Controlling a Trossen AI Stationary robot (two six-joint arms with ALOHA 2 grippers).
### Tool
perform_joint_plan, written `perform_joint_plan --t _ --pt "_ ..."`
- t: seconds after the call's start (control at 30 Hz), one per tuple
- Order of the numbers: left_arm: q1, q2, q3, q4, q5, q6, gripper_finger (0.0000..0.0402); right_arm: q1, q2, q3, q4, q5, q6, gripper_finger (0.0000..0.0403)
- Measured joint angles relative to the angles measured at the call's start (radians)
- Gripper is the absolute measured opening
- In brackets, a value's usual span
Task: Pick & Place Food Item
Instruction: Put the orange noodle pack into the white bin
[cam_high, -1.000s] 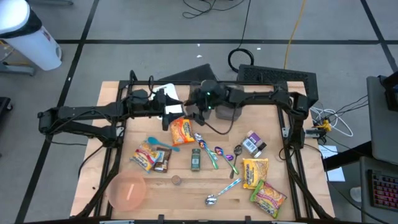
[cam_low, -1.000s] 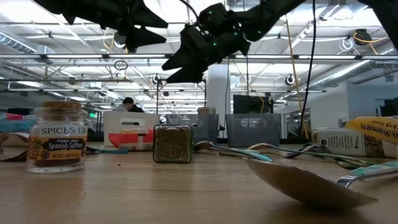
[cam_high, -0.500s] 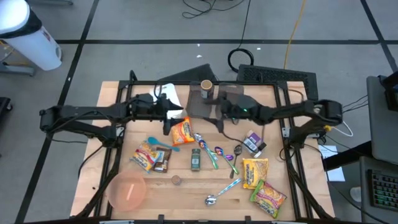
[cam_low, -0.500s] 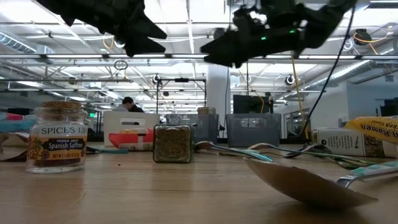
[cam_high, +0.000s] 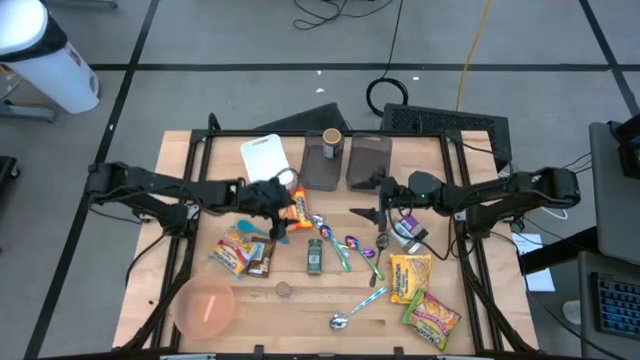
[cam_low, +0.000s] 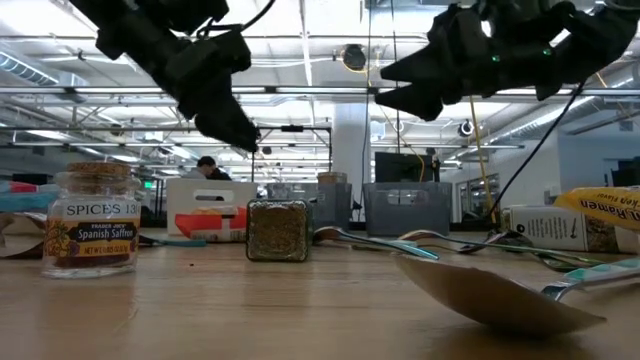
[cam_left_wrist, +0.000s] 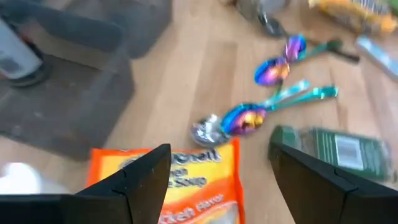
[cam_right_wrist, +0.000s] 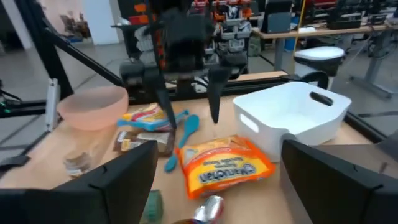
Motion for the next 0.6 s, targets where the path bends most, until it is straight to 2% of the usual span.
perform_joint_plan --t 0.2,0.43,0.5,0.6 --pt "-0.097 0.103 0.06 -0.064 -0.183 -0.042 0.0278 0.019 0.001 -0.01 0.003 0.0 0.001 0.0334" --pt "-0.196 0.221 0.275 -0.372 -0.316 -0.193 0.0278 0.047 0.001 -0.01 -0.051 0.005 0.005 0.0334" --pt "-0.228 0.259 0.337 -0.45 -0.341 -0.216 0.0278 0.068 0.001 -0.026 -0.062 0.041 0.011 0.0334" --pt "-0.268 0.316 0.411 -0.54 -0.366 -0.266 0.0278 0.113 0.002 -0.086 -0.019 0.164 0.032 0.0334"
